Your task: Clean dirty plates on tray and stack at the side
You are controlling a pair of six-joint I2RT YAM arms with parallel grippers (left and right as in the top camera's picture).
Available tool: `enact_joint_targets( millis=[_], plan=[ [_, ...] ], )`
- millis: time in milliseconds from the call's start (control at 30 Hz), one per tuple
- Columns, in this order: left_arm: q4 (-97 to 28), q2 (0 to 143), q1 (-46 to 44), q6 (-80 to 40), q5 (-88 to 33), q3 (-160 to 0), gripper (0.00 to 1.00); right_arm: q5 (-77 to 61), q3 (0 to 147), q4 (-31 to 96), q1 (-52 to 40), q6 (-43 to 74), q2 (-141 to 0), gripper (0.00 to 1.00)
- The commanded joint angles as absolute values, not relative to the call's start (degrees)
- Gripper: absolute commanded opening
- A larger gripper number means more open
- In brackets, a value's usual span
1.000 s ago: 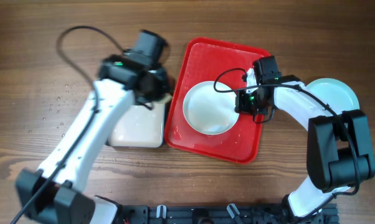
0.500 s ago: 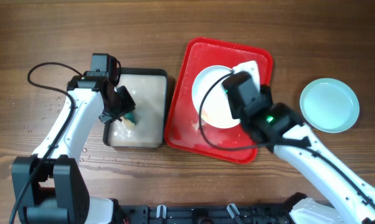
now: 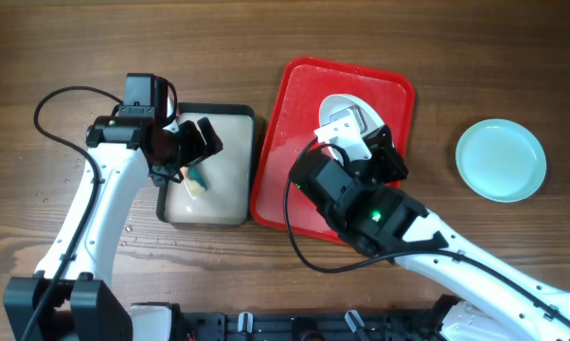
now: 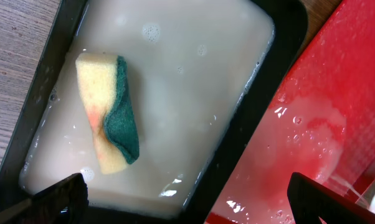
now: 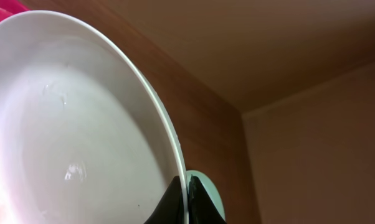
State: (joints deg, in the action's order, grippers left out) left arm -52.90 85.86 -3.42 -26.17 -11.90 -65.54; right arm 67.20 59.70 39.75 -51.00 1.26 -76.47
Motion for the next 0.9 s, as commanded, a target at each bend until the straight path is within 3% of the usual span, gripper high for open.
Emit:
enact_joint_targets(
  millis=[0,233,867],
  plan=[
    [-52.1,85.1,-3.4,-25.9,-12.6,-66.7,1.0,70.9,60.5,38.7,-52.6,-0.1,-76.2,0.04],
    [-51.4,85.2,-3.4,-25.9,-12.6,-66.7,1.0,76.8,60.5,29.9,-54.2,-10.4,-76.2,0.04],
    [-51.4,85.2,-3.4,-25.9,-12.6,-66.7,1.0,76.8,60.5,29.2,-54.2,-10.5,-76.2,0.04]
  ],
)
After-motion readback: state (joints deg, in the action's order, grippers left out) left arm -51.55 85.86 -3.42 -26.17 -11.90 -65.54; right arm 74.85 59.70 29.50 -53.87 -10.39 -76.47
